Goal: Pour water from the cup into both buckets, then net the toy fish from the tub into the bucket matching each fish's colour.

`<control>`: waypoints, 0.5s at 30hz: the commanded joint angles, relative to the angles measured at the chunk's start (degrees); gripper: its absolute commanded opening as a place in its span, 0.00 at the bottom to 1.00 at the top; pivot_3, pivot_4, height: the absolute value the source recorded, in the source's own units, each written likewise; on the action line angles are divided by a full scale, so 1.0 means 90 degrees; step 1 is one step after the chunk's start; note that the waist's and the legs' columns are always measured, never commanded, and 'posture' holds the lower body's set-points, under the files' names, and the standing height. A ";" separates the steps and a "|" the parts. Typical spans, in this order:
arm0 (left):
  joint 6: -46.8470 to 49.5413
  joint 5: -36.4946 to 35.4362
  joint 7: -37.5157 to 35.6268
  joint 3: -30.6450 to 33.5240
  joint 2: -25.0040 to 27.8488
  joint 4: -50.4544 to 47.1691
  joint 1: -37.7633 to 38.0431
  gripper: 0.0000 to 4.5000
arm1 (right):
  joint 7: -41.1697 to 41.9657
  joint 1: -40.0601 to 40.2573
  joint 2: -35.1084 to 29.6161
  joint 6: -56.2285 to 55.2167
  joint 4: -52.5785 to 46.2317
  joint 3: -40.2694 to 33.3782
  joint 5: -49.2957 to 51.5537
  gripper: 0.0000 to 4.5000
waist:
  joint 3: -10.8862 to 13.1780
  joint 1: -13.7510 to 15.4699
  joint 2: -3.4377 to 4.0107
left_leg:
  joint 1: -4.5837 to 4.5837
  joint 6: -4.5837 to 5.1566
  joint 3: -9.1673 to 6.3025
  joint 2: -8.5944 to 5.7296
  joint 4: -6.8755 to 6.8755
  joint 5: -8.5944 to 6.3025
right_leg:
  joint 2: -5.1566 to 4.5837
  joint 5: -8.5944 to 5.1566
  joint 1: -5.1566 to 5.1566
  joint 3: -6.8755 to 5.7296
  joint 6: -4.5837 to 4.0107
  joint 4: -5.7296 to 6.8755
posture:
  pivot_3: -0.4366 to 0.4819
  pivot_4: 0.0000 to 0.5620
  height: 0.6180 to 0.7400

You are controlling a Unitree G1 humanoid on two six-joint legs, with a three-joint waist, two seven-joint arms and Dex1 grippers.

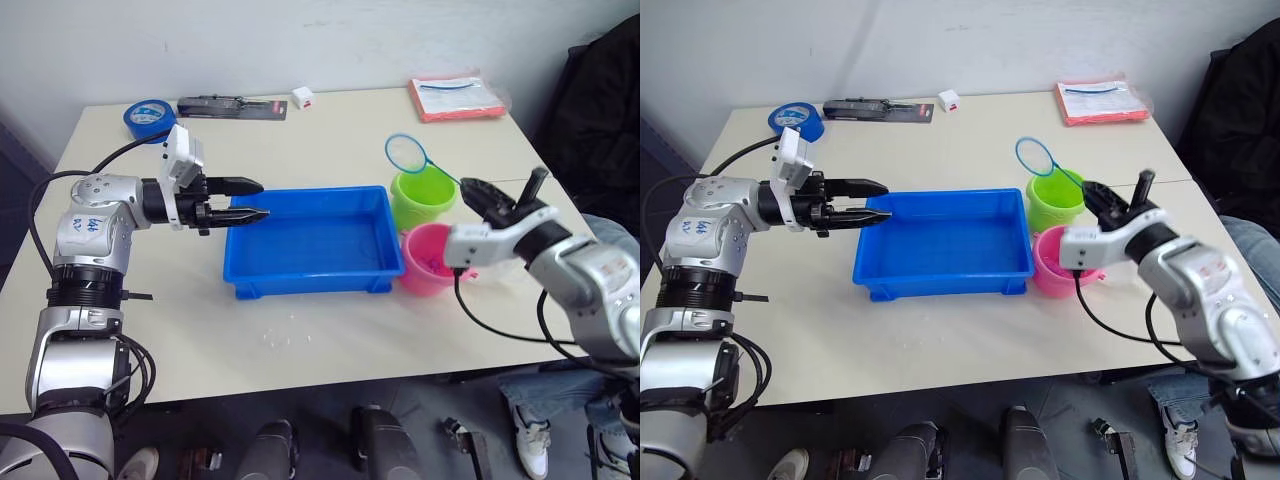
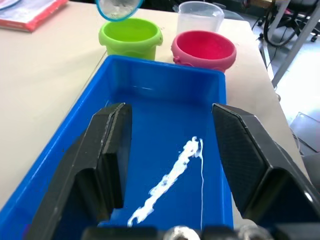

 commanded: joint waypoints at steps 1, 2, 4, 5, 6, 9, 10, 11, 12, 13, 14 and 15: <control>0.0425 -0.0352 -0.0255 0.0303 0.0304 -0.0498 0.0039 0.62 | 0.1615 -0.0590 -0.0239 0.1088 -0.0084 -0.0613 0.2056 0.18 | 0.0000 0.0016 0.0000 | 0.0000 0.0000 0.0000 0.0000 0.0000 0.0000 | -0.0002 0.0000 0.0000 -0.0001 0.0000 0.0001 | 0.48 0.27 0.98; 0.0637 -0.0465 -0.0327 0.0332 0.0386 -0.0651 0.0083 0.62 | 0.2078 -0.0791 -0.0277 0.1701 -0.0133 -0.0710 0.2697 0.18 | 0.0000 0.0021 0.0000 | -0.0001 0.0000 -0.0006 -0.0002 0.0000 0.0000 | -0.0004 0.0000 0.0001 -0.0001 0.0000 0.0001 | 0.48 0.27 0.98; 0.1035 -0.0653 -0.0469 0.0354 0.0566 -0.0950 0.0191 0.62 | 0.2619 -0.1129 -0.0320 0.2433 -0.0216 -0.0805 0.3571 0.18 | 0.0000 0.0027 0.0000 | -0.0002 0.0002 -0.0009 -0.0002 0.0004 -0.0001 | -0.0012 0.0000 0.0005 0.0006 0.0000 -0.0003 | 0.48 0.27 0.98; 0.1247 -0.0758 -0.0520 0.0368 0.0659 -0.1114 0.0246 0.62 | 0.2869 -0.1267 -0.0298 0.2952 -0.0320 -0.0875 0.4151 0.18 | 0.0000 0.0028 0.0000 | -0.0001 0.0002 -0.0020 -0.0003 0.0007 -0.0001 | -0.0015 0.0000 0.0009 0.0011 0.0000 0.0001 | 0.48 0.27 0.98; 0.1435 -0.0869 -0.0572 0.0391 0.0741 -0.1294 0.0311 0.62 | 0.3000 -0.1413 -0.0269 0.3293 -0.0349 -0.0870 0.4500 0.18 | 0.0000 0.0026 0.0000 | -0.0002 0.0002 -0.0023 -0.0001 0.0007 -0.0001 | -0.0016 0.0000 0.0011 0.0015 0.0000 -0.0005 | 0.48 0.27 0.98; 0.1940 -0.1198 -0.0603 0.0479 0.0881 -0.1823 0.0471 0.62 | 0.3108 -0.1724 0.0057 0.3979 -0.0308 -0.0814 0.5351 0.18 | 0.0000 0.0025 0.0000 | -0.0003 0.0001 -0.0029 -0.0001 0.0005 -0.0001 | -0.0017 0.0000 0.0010 0.0023 0.0000 -0.0003 | 0.48 0.27 0.98; 0.2042 -0.1264 -0.0593 0.0497 0.0905 -0.1934 0.0504 0.62 | 0.3070 -0.1748 0.0140 0.4074 -0.0319 -0.0830 0.5508 0.18 | 0.0000 0.0026 0.0000 | -0.0003 0.0001 -0.0030 0.0000 0.0005 -0.0002 | -0.0017 0.0000 0.0010 0.0023 0.0000 -0.0003 | 0.48 0.27 0.98; 0.2107 -0.1296 -0.0617 0.0476 0.0964 -0.2087 0.0595 0.62 | 0.3148 -0.1689 0.0228 0.4440 -0.0413 -0.0727 0.5840 0.18 | 0.0000 0.0036 0.0000 | -0.0003 0.0001 -0.0031 -0.0001 0.0005 -0.0001 | -0.0018 0.0000 0.0010 0.0024 0.0000 -0.0002 | 0.48 0.27 0.98; 0.2157 -0.1306 -0.0643 0.0435 0.1016 -0.2224 0.0683 0.62 | 0.3268 -0.1571 0.0269 0.4608 -0.0515 -0.0622 0.6076 0.18 | 0.0000 0.0036 0.0000 | -0.0003 0.0001 -0.0033 -0.0002 0.0005 -0.0002 | -0.0019 0.0000 0.0010 0.0023 0.0000 -0.0002 | 0.48 0.27 0.98; 0.2168 -0.1292 -0.0669 0.0382 0.1066 -0.2346 0.0778 0.62 | 0.3418 -0.1452 0.0303 0.4730 -0.0605 -0.0497 0.6280 0.18 | 0.0000 0.0036 0.0001 | -0.0003 0.0001 -0.0034 -0.0002 0.0005 -0.0002 | -0.0019 0.0000 0.0010 0.0024 0.0000 -0.0002 | 0.48 0.27 0.98; 0.2170 -0.1264 -0.0703 0.0317 0.1124 -0.2469 0.0880 0.62 | 0.3554 -0.1328 0.0270 0.4926 -0.0695 -0.0349 0.6455 0.18 | 0.0000 0.0034 0.0000 | -0.0003 0.0001 -0.0034 -0.0003 0.0002 -0.0002 | -0.0019 0.0000 0.0009 0.0025 0.0000 -0.0002 | 0.48 0.27 0.98; 0.2172 -0.1241 -0.0744 0.0256 0.1181 -0.2584 0.0974 0.62 | 0.3682 -0.1221 0.0230 0.5052 -0.0771 -0.0235 0.6612 0.18 | 0.0000 0.0035 0.0000 | -0.0003 0.0001 -0.0037 -0.0003 0.0003 -0.0002 | -0.0019 0.0000 0.0009 0.0024 0.0000 -0.0001 | 0.48 0.27 0.98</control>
